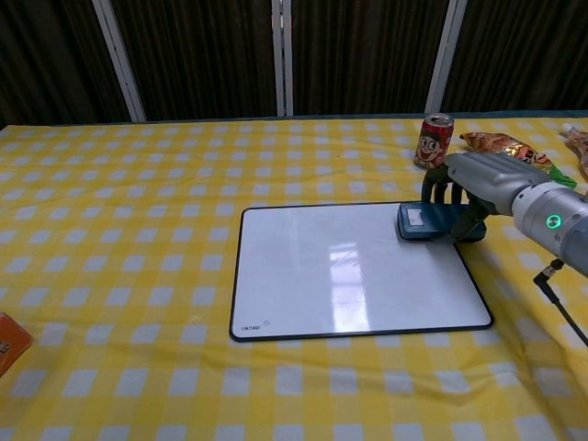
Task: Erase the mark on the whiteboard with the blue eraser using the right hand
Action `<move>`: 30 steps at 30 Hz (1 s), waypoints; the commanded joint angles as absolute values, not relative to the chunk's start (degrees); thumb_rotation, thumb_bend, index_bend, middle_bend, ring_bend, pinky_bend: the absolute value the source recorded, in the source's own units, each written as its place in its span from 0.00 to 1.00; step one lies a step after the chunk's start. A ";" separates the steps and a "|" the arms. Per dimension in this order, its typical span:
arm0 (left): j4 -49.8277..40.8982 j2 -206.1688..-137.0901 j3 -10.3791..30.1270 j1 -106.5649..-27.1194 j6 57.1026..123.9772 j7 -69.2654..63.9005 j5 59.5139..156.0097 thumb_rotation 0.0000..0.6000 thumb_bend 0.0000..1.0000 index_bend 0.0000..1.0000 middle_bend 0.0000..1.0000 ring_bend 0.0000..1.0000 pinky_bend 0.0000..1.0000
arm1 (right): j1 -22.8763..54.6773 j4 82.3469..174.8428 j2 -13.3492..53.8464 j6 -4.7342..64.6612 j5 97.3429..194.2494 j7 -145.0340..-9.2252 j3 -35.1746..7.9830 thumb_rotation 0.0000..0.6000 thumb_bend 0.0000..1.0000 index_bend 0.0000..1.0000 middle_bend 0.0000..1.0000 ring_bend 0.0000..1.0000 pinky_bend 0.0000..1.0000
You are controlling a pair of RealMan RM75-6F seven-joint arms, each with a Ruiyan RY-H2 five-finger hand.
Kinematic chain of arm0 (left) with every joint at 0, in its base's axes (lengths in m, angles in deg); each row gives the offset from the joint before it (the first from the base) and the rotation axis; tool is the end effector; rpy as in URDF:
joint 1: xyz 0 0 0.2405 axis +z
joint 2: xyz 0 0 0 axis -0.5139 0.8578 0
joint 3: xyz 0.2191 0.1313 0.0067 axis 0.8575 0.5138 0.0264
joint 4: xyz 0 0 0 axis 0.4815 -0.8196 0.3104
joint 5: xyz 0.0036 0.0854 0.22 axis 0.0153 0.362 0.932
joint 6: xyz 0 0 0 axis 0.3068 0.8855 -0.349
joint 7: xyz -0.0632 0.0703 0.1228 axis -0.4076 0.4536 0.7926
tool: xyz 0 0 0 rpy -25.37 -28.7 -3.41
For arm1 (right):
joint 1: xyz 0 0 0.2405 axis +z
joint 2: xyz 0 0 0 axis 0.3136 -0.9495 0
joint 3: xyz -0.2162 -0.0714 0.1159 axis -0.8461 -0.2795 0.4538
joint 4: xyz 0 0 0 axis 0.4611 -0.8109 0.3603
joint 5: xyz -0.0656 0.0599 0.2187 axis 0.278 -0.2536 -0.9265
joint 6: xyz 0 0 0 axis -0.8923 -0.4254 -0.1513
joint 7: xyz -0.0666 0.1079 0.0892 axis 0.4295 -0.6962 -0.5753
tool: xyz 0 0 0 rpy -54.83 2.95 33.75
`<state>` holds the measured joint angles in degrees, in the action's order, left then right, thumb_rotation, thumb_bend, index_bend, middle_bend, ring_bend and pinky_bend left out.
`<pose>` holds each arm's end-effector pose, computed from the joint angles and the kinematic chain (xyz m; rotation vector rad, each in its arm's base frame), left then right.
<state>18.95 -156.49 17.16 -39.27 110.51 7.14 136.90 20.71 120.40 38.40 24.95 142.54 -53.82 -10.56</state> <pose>-0.2783 0.2007 0.0965 -1.5345 -0.8219 -0.9305 -0.1958 -0.3792 -0.0716 1.6245 -0.9654 0.8252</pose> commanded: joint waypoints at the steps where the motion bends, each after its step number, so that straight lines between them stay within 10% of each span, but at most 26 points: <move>1: 19.02 -156.49 17.24 -39.19 110.70 7.16 137.09 1.00 0.03 0.00 0.00 0.00 0.00 | 20.20 122.59 37.51 26.01 143.73 -53.32 -11.11 1.00 0.23 0.83 0.75 0.75 0.79; 18: 19.46 -156.18 17.64 -38.46 112.52 7.23 138.81 1.00 0.03 0.00 0.00 0.00 0.00 | 14.29 128.35 27.95 29.15 146.11 -55.82 -13.80 1.00 0.21 0.78 0.66 0.67 0.65; 24: 19.71 -156.38 18.01 -38.08 113.28 8.24 139.86 1.00 0.03 0.00 0.00 0.00 0.00 | 11.26 132.86 22.74 27.82 146.36 -58.98 -16.01 1.00 0.15 0.42 0.27 0.26 0.13; 30: 19.55 -156.51 18.15 -37.56 114.03 8.63 140.20 1.00 0.03 0.00 0.00 0.00 0.00 | 9.16 136.00 20.47 30.36 148.72 -59.65 -17.17 1.00 0.14 0.17 0.02 0.00 0.00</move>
